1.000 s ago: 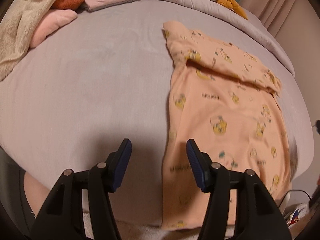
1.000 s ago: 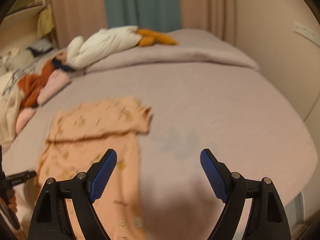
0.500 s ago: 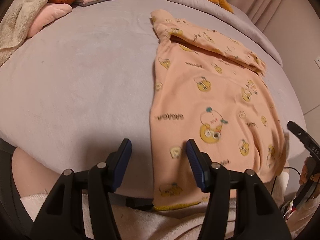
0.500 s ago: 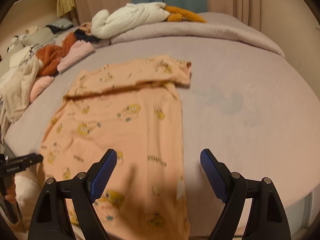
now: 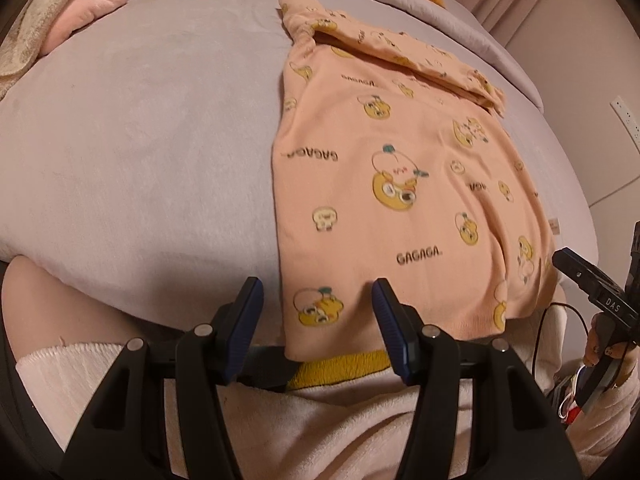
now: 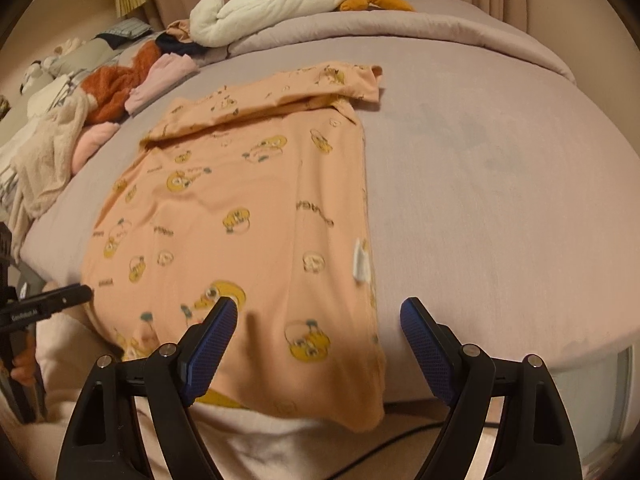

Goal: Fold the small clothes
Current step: 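Move both grippers to the leg end of the sleepsuit, then grasp the leg end of the sleepsuit with both grippers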

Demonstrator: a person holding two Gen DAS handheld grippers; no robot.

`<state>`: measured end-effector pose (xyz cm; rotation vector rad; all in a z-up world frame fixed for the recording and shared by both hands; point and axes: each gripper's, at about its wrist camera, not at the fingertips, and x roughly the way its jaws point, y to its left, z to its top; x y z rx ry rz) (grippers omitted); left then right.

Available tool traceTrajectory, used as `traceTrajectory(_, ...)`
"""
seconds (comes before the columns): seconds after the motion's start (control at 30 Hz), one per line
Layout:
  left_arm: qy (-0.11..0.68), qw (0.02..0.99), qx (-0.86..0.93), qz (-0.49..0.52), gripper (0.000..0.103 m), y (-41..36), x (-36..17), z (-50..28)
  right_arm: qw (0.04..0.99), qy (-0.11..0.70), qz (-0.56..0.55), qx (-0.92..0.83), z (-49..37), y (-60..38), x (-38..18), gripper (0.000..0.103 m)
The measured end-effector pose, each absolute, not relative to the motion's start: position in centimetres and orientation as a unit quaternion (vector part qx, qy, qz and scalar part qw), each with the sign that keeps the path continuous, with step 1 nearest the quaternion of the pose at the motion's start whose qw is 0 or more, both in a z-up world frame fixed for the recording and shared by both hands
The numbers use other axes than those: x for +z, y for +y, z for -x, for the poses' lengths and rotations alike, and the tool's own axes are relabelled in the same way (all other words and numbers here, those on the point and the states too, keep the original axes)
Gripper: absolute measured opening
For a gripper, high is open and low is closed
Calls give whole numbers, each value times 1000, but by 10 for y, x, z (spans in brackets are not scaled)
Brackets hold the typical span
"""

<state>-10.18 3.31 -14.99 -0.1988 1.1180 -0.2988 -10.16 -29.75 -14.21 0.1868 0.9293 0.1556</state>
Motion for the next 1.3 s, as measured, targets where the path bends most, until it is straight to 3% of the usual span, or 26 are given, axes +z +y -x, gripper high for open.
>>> traceTrajectory(0.1, 529, 831, -146, 90, 56, 30, -153, 105, 882, 455, -99, 75, 107, -299, -148, 79)
traceTrajectory(0.43, 573, 796, -159, 118, 56, 31, -178, 108, 874, 474, -88, 63, 116, -296, -160, 78)
traceTrajectory(0.6, 590, 781, -161, 130, 43, 28, -193, 110, 871, 481, -78, 61, 120, -294, -164, 76)
traceTrajectory(0.73, 584, 781, -173, 138, 30, 24, -192, 108, 867, 488, -78, 62, 123, -295, -166, 68)
traceTrajectory(0.8, 581, 782, -180, 139, 12, 22, -190, 109, 863, 495, -83, 62, 124, -295, -169, 62)
traceTrajectory(0.83, 578, 784, -181, 137, 11, 21, -189, 110, 861, 497, -85, 62, 124, -295, -171, 57)
traceTrajectory(0.9, 572, 789, -181, 131, 8, 20, -186, 112, 858, 503, -84, 65, 125, -294, -174, 45)
traceTrajectory(0.97, 567, 793, -180, 130, 7, 21, -181, 114, 857, 505, -78, 68, 125, -291, -174, 24)
traceTrajectory(1.03, 555, 802, -180, 128, 7, 23, -172, 117, 857, 503, -81, 75, 126, -290, -172, 12)
traceTrajectory(1.3, 502, 832, -191, 135, 7, 36, -131, 119, 871, 473, -82, 109, 122, -282, -145, 11)
